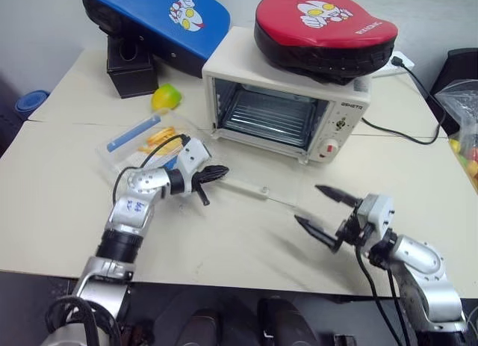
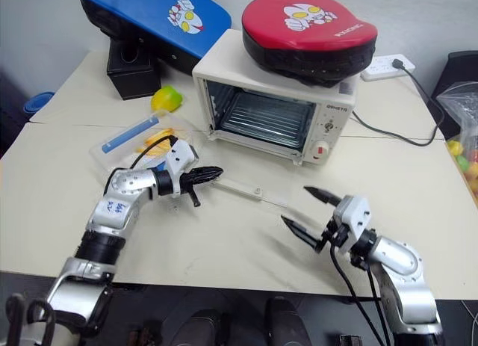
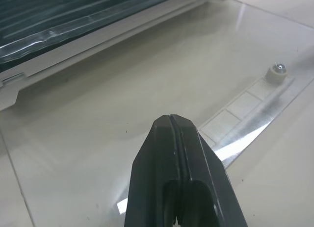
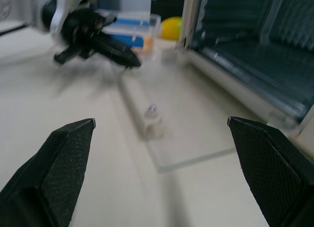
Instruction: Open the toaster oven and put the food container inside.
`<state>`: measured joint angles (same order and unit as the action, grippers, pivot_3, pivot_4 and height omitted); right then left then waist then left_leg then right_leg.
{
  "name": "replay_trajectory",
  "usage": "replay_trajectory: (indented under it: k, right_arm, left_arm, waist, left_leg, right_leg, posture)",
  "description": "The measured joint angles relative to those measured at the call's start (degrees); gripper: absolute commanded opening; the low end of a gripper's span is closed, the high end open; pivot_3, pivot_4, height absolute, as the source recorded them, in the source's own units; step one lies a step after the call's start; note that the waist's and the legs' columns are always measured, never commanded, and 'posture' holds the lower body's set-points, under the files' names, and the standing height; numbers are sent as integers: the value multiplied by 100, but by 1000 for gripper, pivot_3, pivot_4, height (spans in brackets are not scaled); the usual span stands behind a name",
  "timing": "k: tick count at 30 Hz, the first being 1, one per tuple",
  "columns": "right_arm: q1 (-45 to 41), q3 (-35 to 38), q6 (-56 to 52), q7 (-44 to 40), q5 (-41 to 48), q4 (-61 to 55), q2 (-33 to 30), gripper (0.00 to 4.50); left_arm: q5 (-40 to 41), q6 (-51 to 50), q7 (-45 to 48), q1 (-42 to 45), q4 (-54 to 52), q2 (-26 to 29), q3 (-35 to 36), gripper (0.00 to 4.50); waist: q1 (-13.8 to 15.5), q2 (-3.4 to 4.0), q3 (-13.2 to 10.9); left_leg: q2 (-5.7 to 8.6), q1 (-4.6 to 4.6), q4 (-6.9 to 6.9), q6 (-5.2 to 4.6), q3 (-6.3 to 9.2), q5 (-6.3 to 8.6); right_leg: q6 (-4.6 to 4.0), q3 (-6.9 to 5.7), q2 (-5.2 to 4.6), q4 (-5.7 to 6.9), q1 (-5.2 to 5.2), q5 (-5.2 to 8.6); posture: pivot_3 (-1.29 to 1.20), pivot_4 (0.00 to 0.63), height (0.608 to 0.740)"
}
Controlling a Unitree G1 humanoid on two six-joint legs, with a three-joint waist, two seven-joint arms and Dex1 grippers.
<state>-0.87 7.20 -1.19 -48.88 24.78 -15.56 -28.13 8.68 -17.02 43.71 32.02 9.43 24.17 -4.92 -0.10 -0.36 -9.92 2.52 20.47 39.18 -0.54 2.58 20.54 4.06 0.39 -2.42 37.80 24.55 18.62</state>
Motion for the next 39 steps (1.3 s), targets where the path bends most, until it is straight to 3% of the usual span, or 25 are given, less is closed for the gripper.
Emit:
replay_trajectory:
  k: [1, 4, 8, 12, 17, 21, 26, 30, 34, 39]
  right_arm:
    - [-112, 0, -1, 41, 0, 6, 22, 4500]
    - [-460, -78, -44, -25, 195, 125, 205, 4500]
    - [-847, -242, -95, -291, 476, 262, 279, 4500]
    - [-1312, -352, 8, -446, 493, 432, 434, 4500]
    - [-1554, -518, 95, -716, 551, 469, 522, 4500]
    - [-1691, -596, 339, -933, 542, 536, 535, 4500]
    - [-1742, -703, 622, -1128, 456, 662, 555, 4500]
    - [-1749, -708, 677, -1134, 380, 654, 547, 4500]
    - [-1693, -677, 708, -1133, 355, 649, 452, 4500]
    - [-1554, -691, 680, -1037, 347, 589, 424, 4500]
  left_arm:
    - [44, -35, -54, -122, -126, -21, 49, 12]
    - [641, -320, -279, -860, -773, -194, 705, 580]
    - [1959, -726, -442, -1789, -1975, -266, 1985, 1797]
    - [3229, -894, -1361, -2870, -3024, -353, 3920, 3020]
    - [3727, -1500, -2384, -4053, -3117, -186, 5225, 4475]
    - [4033, -1742, -2792, -4453, -2810, -113, 5906, 4475]
    - [4398, -2190, -3248, -3995, -2895, 397, 5720, 4475]
    - [4843, -3469, -4473, -2777, -2614, 983, 5157, 4475]
    - [5213, -4647, -5425, -1441, -1666, 1274, 4775, 4475]
    - [5029, -5386, -5848, -274, -465, 1430, 4282, 4475]
  waist:
    - [10, 0, 0]
    - [7, 0, 0]
    - [4, -4, -2]
    - [-15, -5, -2]
    - [22, -7, -1]
    - [79, -13, 1]
    - [160, -14, 2]
    - [139, -15, 3]
    - [49, -17, 4]
    - [-37, -18, 4]
  left_leg:
    - [0, 0, -1, 0, 1, 0]
    - [0, 3, -2, -1, 3, 1]
    - [-6, 6, -1, 0, 5, 1]
    - [-9, 0, -2, 0, 3, 4]
    - [-3, -5, -2, -10, 6, 8]
    - [-3, -6, -2, -12, 12, 10]
    - [1, -13, -2, -16, 16, 12]
    - [3, -14, -2, -14, 15, 12]
    - [3, -11, -7, -8, 11, 13]
    - [2, -9, -8, -2, 7, 10]
  right_leg:
    - [0, -1, 0, -1, 0, 0]
    - [-1, -2, -1, -5, -1, 0]
    - [-1, -6, 1, -10, -1, 1]
    - [-2, -5, 2, -12, -6, 1]
    - [-2, -5, -1, -20, -18, 1]
    - [-3, -10, -2, -28, -24, 1]
    - [-3, -12, -6, -34, -36, 1]
    - [-2, -11, -5, -25, -32, 1]
    - [-2, -11, -2, -5, -16, 1]
    - [-2, -14, -1, -2, -8, 1]
  posture:
    - [0, 150, 740]
    - [0, 150, 740]
    - [0, 150, 740]
    - [0, 150, 740]
    - [0, 150, 740]
    - [0, 150, 740]
    - [0, 150, 740]
    - [0, 150, 740]
    - [0, 150, 740]
    - [0, 150, 740]
